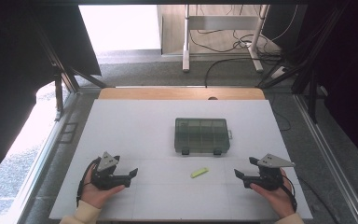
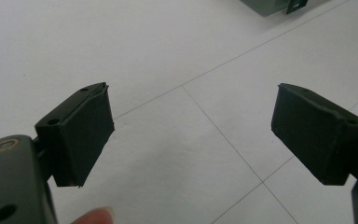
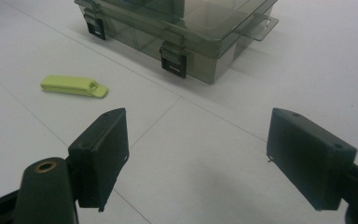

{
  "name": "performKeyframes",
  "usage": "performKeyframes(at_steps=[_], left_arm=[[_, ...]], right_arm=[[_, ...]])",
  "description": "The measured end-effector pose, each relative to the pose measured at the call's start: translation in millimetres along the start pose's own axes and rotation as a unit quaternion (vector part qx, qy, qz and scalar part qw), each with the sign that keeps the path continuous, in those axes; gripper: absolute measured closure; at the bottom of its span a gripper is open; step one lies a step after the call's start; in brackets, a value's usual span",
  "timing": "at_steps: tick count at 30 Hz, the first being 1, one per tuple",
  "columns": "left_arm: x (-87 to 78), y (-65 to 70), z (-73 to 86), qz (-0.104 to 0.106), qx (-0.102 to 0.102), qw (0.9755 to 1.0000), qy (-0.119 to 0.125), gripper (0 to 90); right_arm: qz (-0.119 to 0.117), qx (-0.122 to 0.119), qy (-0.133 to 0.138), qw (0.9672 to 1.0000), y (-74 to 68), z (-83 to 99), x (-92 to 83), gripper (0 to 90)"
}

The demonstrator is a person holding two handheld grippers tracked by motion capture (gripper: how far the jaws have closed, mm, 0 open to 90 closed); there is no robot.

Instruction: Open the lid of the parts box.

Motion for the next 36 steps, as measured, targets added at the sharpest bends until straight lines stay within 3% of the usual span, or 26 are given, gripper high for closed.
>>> performKeyframes(at_steps=[36], left_arm=[[-3.4, 4.9, -3.6, 0.008, 0.013, 0.9998, 0.014, 12.8]], right_arm=[[0.016, 0.013, -0.010, 0.9997, 3.5, 2.6, 2.1, 21.4]])
Point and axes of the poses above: each handheld gripper's, and its own axes: x roughly forward along the jaws, z roughly out of its underside, y roughly to its right, the point moved 3 cm from there along x, roughly forward along the jaws, and after that the axes turned 8 degrees about -z, right-handed, at the moved point
